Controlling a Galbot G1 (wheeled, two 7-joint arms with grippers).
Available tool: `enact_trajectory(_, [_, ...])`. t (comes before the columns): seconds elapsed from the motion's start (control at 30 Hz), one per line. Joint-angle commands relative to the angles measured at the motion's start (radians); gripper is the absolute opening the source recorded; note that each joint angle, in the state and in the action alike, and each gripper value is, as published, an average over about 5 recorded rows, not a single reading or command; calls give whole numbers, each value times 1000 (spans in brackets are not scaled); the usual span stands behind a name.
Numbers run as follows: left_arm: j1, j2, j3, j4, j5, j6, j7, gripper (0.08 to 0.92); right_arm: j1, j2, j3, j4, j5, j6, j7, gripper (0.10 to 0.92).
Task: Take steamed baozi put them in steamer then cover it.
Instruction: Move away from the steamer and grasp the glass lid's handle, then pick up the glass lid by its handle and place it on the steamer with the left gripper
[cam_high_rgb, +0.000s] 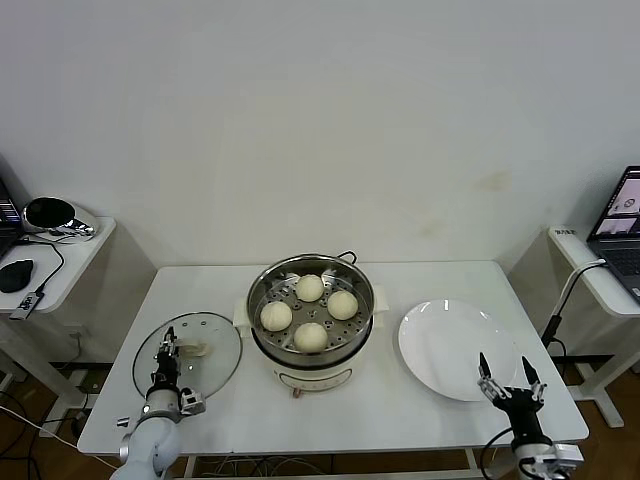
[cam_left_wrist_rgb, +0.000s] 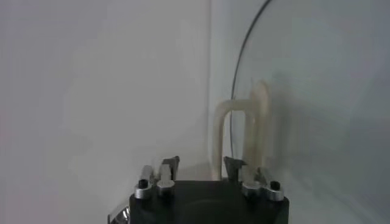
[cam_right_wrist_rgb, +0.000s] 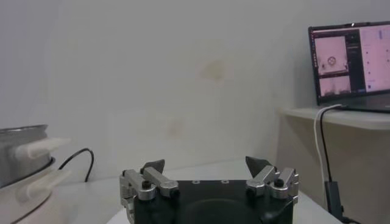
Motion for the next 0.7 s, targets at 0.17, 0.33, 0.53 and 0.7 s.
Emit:
enact_trajectory(0.17, [-6, 17, 5, 15, 4, -6, -16, 221, 3, 5, 1, 6, 1, -3, 1, 823])
enact_trajectory(0.33, [25, 19, -12, -76, -6, 14, 9, 137, 3, 4, -1, 9, 3, -2, 2, 823])
enact_trajectory(0.53, [117, -25, -73, -325, -126, 156, 96, 137, 25, -4, 10, 12, 26, -10, 5, 823])
enact_trajectory(0.7, [176, -21, -81, -505, -133, 275, 125, 137, 36, -10, 13, 39, 57, -35, 7, 823])
